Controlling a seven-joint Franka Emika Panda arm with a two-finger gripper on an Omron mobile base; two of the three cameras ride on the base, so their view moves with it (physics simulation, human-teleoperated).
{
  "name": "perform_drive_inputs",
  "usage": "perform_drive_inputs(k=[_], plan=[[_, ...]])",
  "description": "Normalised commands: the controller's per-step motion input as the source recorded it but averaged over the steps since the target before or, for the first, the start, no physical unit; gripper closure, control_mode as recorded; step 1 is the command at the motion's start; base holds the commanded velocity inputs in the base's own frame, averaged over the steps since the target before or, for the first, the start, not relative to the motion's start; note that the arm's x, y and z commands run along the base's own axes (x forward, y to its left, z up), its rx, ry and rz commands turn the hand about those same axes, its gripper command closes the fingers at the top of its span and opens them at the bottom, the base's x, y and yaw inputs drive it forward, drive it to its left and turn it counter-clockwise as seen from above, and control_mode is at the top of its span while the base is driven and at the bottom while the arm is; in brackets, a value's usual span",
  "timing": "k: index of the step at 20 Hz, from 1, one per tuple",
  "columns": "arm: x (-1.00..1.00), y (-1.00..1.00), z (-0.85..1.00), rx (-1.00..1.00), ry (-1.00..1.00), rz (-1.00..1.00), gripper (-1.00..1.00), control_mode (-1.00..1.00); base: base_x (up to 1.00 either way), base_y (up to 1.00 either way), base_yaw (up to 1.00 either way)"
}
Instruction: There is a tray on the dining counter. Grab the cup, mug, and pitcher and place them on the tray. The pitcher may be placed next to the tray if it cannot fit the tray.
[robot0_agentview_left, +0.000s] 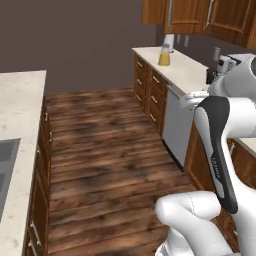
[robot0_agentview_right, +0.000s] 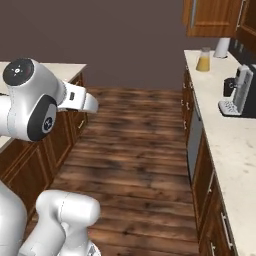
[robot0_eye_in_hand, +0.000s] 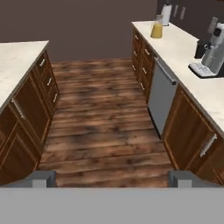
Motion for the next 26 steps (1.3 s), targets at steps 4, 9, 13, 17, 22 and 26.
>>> perform_drive_inputs(k=[4,9,13,17,22,26], plan=[[0.00,0.00,0.00,0.00,0.00,0.00,-1.00,1.00,1.00,0.16,0.01],[0.00,0.00,0.00,0.00,0.00,0.00,-1.00,1.00,1.00,0.31,0.00],[0.00,0.00,0.00,0.00,0.00,0.00,-1.00,1.00,1.00,0.38,0.00],[0.00,0.00,0.00,0.00,0.00,0.00,-1.00,1.00,1.00,0.36,0.01],[0.00,0.00,0.00,0.00,0.00,0.00,-1.00,1.00,1.00,0.31,0.00],[0.00,0.00,0.00,0.00,0.00,0.00,-1.00,1.00,1.00,0.11,-0.01]])
